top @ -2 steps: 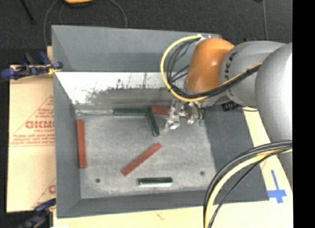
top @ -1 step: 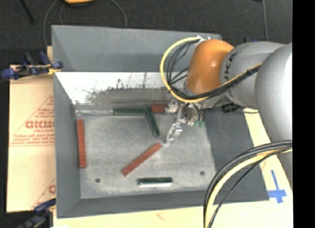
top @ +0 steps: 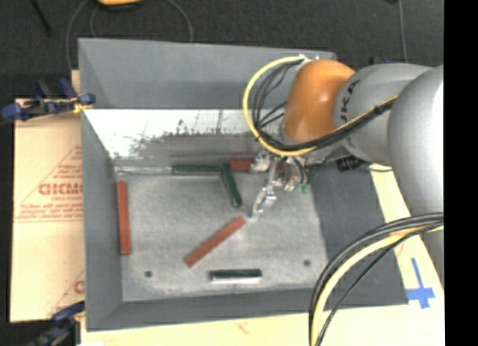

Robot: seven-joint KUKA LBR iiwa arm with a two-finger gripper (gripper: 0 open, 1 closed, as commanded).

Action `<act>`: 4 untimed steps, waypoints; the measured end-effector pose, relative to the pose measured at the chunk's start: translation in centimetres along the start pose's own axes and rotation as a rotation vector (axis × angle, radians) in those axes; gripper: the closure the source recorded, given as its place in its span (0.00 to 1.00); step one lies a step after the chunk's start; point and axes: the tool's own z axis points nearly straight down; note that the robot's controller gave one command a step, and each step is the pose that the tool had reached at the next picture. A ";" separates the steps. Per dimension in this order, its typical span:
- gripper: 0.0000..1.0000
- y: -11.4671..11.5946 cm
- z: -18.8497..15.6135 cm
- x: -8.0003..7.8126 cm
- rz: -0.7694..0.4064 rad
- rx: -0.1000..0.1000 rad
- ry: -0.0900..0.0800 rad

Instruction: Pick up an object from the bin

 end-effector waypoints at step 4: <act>1.00 7.9 -0.2 5.7 -0.228 0.008 -0.011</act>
Offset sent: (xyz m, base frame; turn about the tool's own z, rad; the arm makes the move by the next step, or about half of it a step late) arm 0.0000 0.0000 0.0000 0.0000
